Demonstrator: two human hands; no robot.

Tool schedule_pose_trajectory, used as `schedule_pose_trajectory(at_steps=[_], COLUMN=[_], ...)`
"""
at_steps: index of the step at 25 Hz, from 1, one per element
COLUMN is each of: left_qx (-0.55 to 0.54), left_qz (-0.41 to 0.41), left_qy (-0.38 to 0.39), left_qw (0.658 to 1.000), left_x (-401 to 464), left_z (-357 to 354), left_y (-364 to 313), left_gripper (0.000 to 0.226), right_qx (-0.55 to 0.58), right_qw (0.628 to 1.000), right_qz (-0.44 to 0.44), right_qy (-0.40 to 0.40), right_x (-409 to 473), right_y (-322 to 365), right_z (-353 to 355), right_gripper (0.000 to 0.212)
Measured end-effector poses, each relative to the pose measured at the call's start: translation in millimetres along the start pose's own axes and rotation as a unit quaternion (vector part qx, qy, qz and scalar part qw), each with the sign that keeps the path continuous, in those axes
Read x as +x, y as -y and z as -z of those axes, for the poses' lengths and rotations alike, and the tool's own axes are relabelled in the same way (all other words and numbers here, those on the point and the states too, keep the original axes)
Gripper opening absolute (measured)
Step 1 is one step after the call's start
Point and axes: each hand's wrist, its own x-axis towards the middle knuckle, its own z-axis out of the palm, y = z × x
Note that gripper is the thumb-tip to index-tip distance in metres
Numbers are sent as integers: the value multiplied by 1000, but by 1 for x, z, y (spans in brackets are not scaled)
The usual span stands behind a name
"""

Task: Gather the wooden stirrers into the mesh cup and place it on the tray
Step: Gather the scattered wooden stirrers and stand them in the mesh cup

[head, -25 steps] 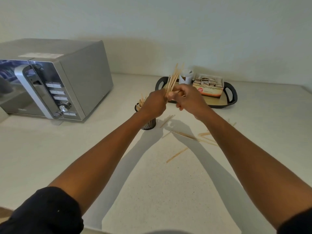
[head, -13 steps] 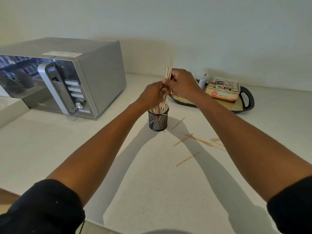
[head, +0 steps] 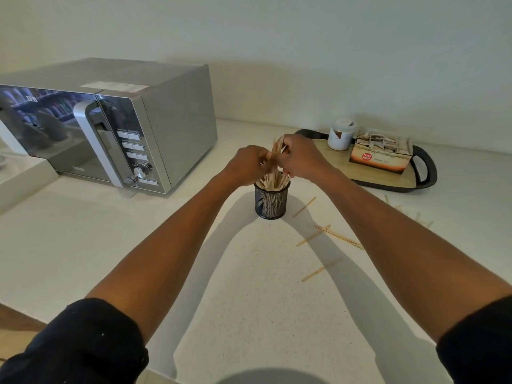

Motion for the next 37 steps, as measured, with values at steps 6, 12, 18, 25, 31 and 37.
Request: schedule_pose_trajectory(at_steps=[6, 12, 18, 25, 31, 37], left_qx=[-10, 65, 207, 92, 4, 84], left_qz=[5, -13, -73, -123, -146, -148], left_qy=[-31, -29, 8, -160, 43, 115], left_qw=[999, 997, 976, 975, 988, 979], left_x=[0, -5, -15, -51, -105, -123], left_z=[-3, -13, -22, -24, -90, -130], left_y=[4, 4, 6, -24, -48, -52], left_gripper=[28, 33, 32, 35, 18, 33], right_qx=[-4, -69, -130, -34, -82, -141], right_qw=[1000, 994, 987, 996, 995, 983], right_qz=[3, 63, 97, 58, -36, -109], right_qy=[-27, -58, 3, -64, 51, 49], right_x=[-2, -8, -20, -47, -138, -209], right_y=[-11, -23, -36, -38, -87, -121], right_z=[-9, -19, -26, -1, 11, -9], right_gripper=[23, 25, 29, 32, 25, 29])
